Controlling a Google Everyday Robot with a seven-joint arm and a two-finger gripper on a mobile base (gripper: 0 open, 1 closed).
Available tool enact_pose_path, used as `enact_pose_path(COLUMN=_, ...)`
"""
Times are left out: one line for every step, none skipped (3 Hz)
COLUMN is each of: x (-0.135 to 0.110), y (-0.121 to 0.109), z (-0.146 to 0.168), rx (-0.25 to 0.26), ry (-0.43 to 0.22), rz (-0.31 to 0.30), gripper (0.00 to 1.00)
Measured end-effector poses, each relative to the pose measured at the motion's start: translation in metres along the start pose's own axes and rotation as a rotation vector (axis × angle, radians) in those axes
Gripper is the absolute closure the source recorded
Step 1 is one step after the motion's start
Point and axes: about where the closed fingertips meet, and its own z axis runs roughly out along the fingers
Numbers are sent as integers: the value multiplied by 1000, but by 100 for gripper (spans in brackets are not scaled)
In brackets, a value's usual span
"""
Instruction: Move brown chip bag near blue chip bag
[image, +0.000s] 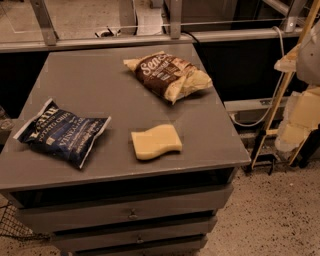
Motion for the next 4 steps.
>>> enact_pose_path(x=0, y=0, z=0, rx=0, ry=0, rz=0, gripper=0)
enact_pose_path(x=-15, y=-28, z=4, rx=10, ry=-46, rz=30, gripper=0)
enact_pose_path(x=-41, y=-73, z=24, rx=1, ry=-94, rz=86, gripper=0)
enact_pose_path(x=-71, y=-115, z=54, rx=-1, ry=-126, rz=150, gripper=0)
